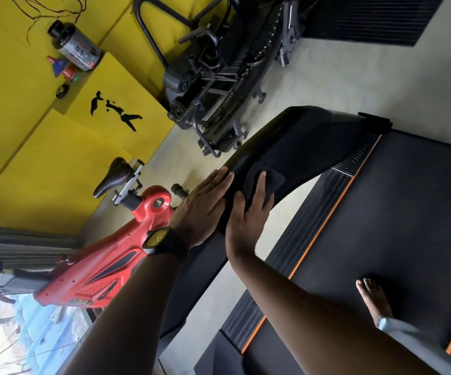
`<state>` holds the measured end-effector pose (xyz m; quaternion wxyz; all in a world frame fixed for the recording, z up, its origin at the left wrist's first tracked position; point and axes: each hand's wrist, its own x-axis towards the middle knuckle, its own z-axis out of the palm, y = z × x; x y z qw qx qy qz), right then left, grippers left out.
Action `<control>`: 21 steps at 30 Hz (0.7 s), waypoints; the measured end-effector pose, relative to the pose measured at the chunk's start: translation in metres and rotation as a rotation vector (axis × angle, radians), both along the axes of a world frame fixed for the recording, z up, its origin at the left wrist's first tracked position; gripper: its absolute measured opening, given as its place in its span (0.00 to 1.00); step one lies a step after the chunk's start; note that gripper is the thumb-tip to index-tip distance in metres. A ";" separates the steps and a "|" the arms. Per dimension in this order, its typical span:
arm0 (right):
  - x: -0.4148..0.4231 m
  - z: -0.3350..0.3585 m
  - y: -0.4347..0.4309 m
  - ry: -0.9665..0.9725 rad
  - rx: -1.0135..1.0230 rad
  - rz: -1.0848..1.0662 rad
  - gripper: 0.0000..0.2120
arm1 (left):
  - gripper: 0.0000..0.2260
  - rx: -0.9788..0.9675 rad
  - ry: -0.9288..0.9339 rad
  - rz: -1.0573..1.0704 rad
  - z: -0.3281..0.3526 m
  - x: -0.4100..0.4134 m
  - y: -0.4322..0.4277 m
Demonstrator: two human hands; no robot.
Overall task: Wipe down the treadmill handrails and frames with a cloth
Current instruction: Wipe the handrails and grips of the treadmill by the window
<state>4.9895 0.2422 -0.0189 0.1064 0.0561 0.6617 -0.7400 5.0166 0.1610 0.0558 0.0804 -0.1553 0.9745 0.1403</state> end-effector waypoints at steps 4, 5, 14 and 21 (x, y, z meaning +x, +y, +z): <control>0.003 -0.015 -0.008 -0.304 -0.019 -0.058 0.30 | 0.24 -0.005 0.007 0.000 0.001 0.005 0.002; 0.012 -0.014 -0.007 -0.354 -0.002 -0.043 0.31 | 0.24 -0.003 0.005 -0.001 0.001 0.007 0.002; 0.037 -0.014 -0.008 -0.230 0.040 -0.038 0.30 | 0.24 0.005 0.012 -0.003 0.004 0.022 0.001; 0.060 -0.001 -0.006 0.050 0.003 -0.035 0.27 | 0.24 -0.020 0.004 -0.035 0.005 0.029 -0.002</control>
